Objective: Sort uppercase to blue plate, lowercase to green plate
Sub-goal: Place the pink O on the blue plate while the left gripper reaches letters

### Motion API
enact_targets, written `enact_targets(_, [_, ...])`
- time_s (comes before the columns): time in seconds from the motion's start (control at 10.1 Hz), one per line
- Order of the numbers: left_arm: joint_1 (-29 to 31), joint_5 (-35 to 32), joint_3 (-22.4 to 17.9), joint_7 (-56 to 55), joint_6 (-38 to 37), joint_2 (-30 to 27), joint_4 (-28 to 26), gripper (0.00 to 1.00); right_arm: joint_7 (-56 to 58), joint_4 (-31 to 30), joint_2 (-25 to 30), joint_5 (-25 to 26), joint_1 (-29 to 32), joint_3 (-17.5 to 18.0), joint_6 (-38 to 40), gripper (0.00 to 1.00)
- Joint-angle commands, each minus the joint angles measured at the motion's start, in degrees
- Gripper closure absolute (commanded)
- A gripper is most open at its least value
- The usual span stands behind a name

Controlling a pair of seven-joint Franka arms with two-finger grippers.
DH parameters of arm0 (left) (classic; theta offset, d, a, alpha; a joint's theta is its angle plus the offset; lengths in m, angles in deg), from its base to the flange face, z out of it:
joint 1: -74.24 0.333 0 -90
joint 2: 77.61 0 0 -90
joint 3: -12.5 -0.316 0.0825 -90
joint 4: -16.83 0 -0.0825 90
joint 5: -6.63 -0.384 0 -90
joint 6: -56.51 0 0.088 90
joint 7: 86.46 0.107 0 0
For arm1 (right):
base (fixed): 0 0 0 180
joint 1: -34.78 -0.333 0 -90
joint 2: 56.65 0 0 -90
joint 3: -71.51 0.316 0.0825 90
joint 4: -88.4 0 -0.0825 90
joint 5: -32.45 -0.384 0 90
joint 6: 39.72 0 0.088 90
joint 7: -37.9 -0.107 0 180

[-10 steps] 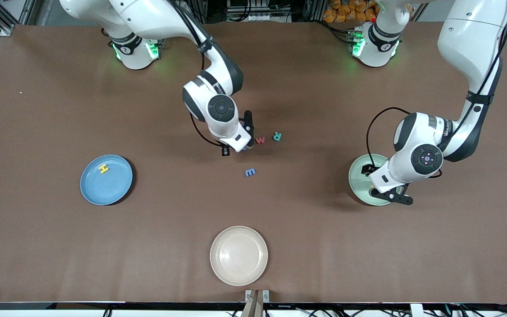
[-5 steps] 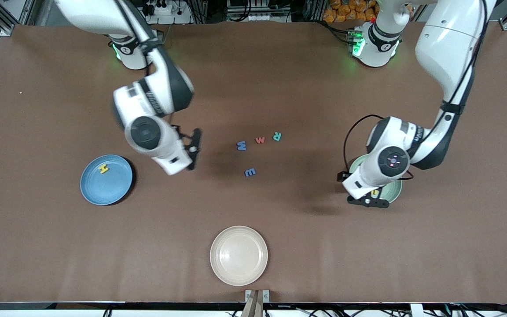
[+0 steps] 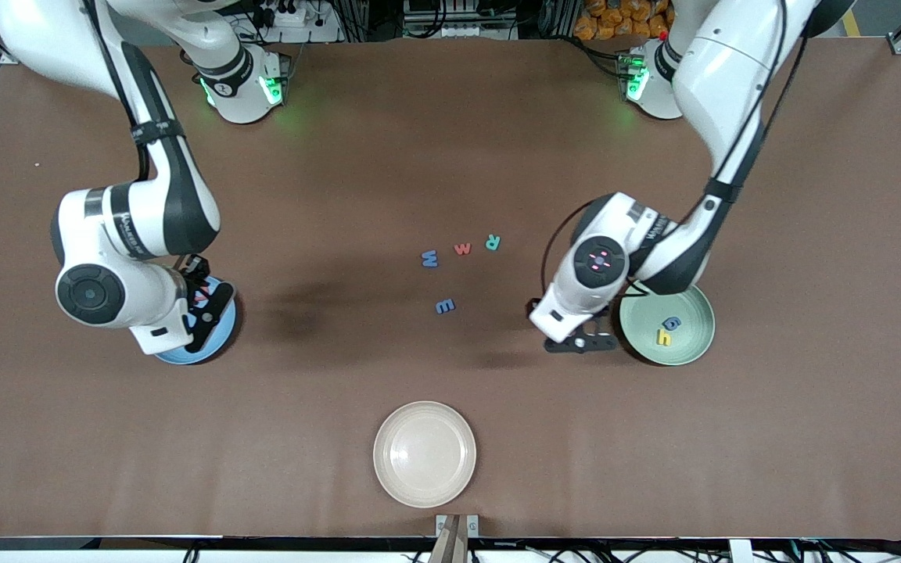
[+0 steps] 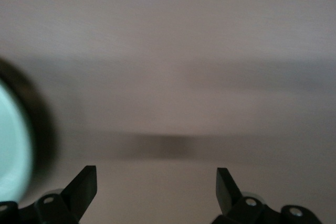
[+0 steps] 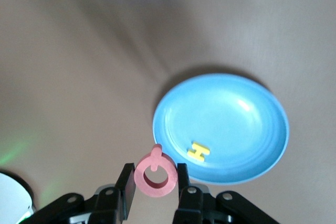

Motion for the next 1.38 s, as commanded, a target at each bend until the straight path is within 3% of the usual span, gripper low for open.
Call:
enact_targets(0.0, [-4.8, 2.4, -0.6, -6.9, -0.5, 5.0, 6.7, 0.0, -2.9, -0.2, -3.0, 2.0, 3.0, 0.6, 0.0, 1.0])
enact_targets(0.1, [-5.9, 2.4, -0.6, -8.6, -0.5, 6.6, 8.4, 0.0, -3.0, -0.2, -3.7, 1.9, 4.4, 0.7, -0.4, 0.96])
enact_targets(0.2, [-6.7, 2.4, -0.6, -9.9, -0.3, 7.1, 8.9, 0.0, -3.3, -0.7, -3.9, 1.8, 4.4, 0.7, -0.8, 0.8])
enact_targets(0.3, [-7.2, 2.5, -0.6, -11.2, 1.2, 8.3, 10.1, 0.0, -4.5, -0.9, -3.9, 1.7, 4.4, 0.7, -0.8, 0.33])
enact_targets(0.4, [-8.4, 2.4, -0.8, -13.2, 1.9, 9.5, 11.5, 0.0, -5.2, -0.8, -3.9, 1.7, 4.3, 0.7, -0.7, 0.0])
enact_targets(0.69, [-11.8, 2.4, -1.3, -17.9, 4.9, 12.5, 14.9, 0.0, -5.6, -0.3, -2.6, 1.5, 4.2, 0.7, 2.1, 0.0])
enact_targets(0.89, [-13.7, 2.4, -1.6, -19.8, 8.1, 15.0, 16.8, 0.0, -5.6, 0.0, 1.3, 1.3, 4.2, 0.7, 5.4, 0.0])
enact_targets(1.29, [-22.8, 2.5, -10.4, -20.7, 8.7, 17.2, 18.9, 0.0, -9.4, 7.5, 5.6, 1.3, 4.6, 0.5, 13.9, 0.0])
